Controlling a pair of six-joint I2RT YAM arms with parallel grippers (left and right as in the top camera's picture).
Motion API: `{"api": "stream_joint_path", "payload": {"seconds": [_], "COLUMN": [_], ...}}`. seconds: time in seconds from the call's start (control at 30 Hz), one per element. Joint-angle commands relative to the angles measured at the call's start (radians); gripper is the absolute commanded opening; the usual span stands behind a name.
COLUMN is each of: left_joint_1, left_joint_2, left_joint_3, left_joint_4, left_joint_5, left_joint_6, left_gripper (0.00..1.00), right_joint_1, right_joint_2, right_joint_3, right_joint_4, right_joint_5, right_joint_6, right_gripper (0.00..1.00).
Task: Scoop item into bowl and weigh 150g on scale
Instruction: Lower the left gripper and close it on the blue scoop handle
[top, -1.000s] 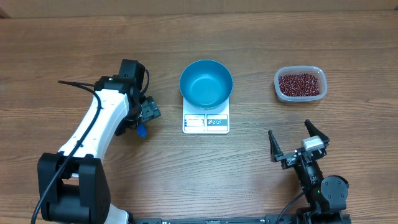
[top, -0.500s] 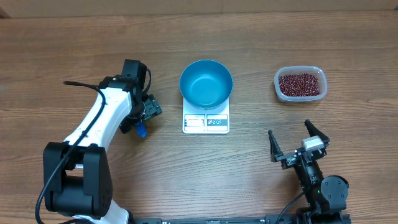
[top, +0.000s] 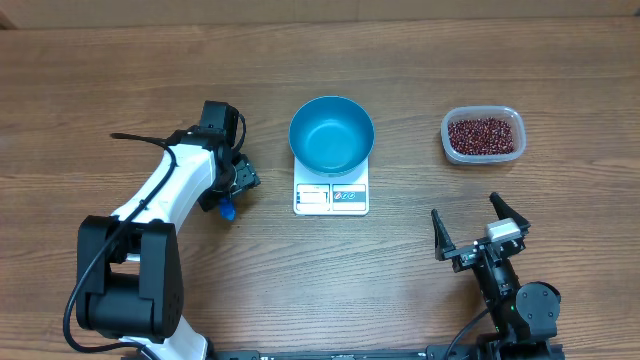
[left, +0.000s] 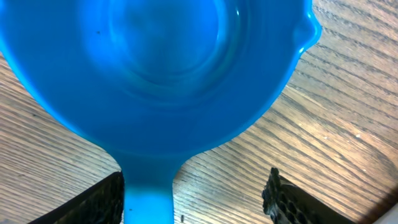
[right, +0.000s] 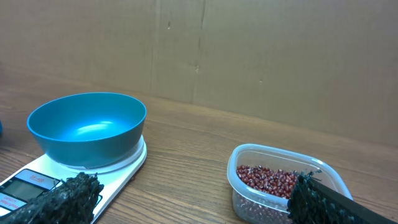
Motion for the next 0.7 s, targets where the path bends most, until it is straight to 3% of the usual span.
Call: {"api": "stream_joint_path", "payload": {"seconds": [0.0,0.17,0.67], "left_joint_1": [0.000,0.001,0.008], "left_joint_2": [0.008,0.008,0.008], "left_joint_3": [-0.008,-0.008,-0.009], "left_joint_4": [-0.003,-0.010,0.000], "left_joint_5": [-0.051,-0.078,-0.117], "left_joint_6": [0.026,0.029,0.052], "left_gripper": [0.72,0.64,0.56], "right_joint_1": [0.008,0.008,0.008], "right_joint_2": [-0.008,-0.008,-0.008], "right_joint_3": [-0.011,-0.011,-0.011], "right_joint_4": [0.004,0.004,0.004], "right_joint_5": [0.002,0.002,0.002], "right_joint_6": [0.005,0.004,0.005], "right_gripper": [1.00,1.00,1.00]}}
